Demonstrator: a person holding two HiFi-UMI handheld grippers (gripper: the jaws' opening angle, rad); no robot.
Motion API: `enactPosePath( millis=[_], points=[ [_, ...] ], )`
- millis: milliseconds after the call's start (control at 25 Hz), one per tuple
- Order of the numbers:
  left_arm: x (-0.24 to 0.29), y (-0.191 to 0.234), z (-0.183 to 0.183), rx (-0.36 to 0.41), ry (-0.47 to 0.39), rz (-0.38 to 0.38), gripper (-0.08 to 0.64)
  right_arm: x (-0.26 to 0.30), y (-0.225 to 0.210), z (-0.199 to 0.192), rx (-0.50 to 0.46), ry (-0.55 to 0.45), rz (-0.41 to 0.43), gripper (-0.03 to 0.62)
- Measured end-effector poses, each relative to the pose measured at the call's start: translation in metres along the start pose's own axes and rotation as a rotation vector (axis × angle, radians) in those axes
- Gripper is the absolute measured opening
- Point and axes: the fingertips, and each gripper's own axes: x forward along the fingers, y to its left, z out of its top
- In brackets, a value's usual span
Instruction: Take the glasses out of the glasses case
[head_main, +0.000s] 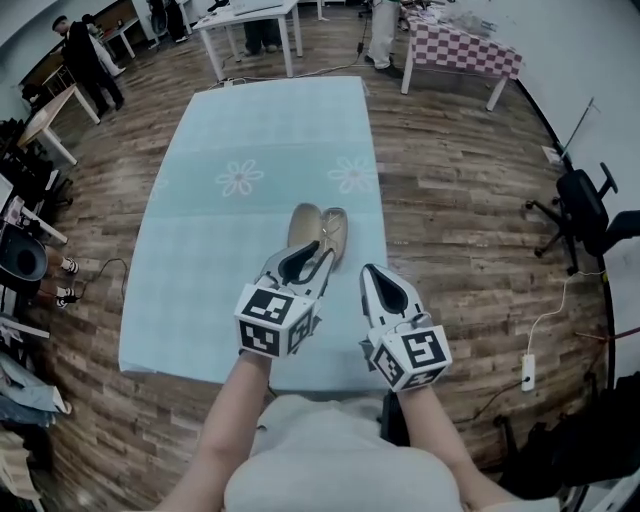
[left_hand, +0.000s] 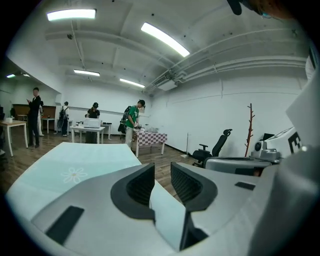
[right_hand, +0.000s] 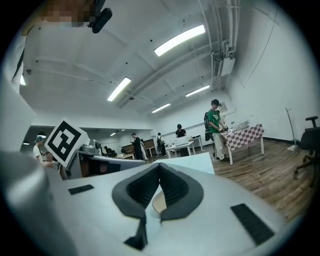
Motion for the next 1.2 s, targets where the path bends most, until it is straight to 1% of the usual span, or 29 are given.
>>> enactPosePath(
  millis=[80, 200, 320, 400, 480, 520, 560, 600, 760, 920, 1000, 1120, 1200],
  points=[
    [0.008, 0.006, 0.004, 0.015, 0.023, 0.003, 0.110, 0.007, -0.005, 0.001, 0.013, 0.000, 0.005, 0.008],
    [0.020, 0.015, 0.004, -0.001, 0.044, 0.001, 0.117, 0.017, -0.008, 0.003, 0.003, 0.014, 0.013, 0.008],
    [0.034, 0.025, -0.008, -0.030, 0.076, -0.007, 0.155, 0.026, -0.014, 0.000, 0.002, 0.035, 0.014, 0.008],
    [0.043, 0.030, -0.016, -0.055, 0.102, -0.016, 0.156, 0.031, -0.019, -0.004, -0.001, 0.051, 0.013, 0.008],
    [0.052, 0.036, -0.025, -0.056, 0.130, -0.018, 0.155, 0.037, -0.023, -0.008, -0.009, 0.070, 0.010, 0.008],
    [0.057, 0.040, -0.029, -0.049, 0.146, -0.011, 0.136, 0.040, -0.025, -0.011, -0.010, 0.079, 0.008, 0.008],
    [0.062, 0.044, -0.035, -0.047, 0.164, -0.002, 0.135, 0.042, -0.026, -0.013, -0.007, 0.087, 0.004, 0.008],
    [0.067, 0.048, -0.040, -0.056, 0.181, 0.004, 0.115, 0.044, -0.028, -0.016, -0.002, 0.095, 0.000, 0.008],
    [0.087, 0.061, -0.062, -0.154, 0.245, 0.001, 0.109, 0.053, -0.032, -0.026, 0.022, 0.121, -0.012, 0.008],
    [0.107, 0.069, -0.087, -0.134, 0.321, 0.011, 0.109, 0.062, -0.037, -0.037, 0.045, 0.138, -0.023, 0.008],
    [0.115, 0.073, -0.098, -0.145, 0.351, 0.006, 0.107, 0.068, -0.040, -0.042, 0.059, 0.143, -0.031, 0.008],
    [0.124, 0.078, -0.116, -0.185, 0.403, 0.009, 0.103, 0.075, -0.046, -0.048, 0.076, 0.155, -0.045, 0.008],
    [0.129, 0.083, -0.129, -0.226, 0.446, 0.025, 0.073, 0.079, -0.049, -0.053, 0.085, 0.167, -0.053, 0.008]
  ],
)
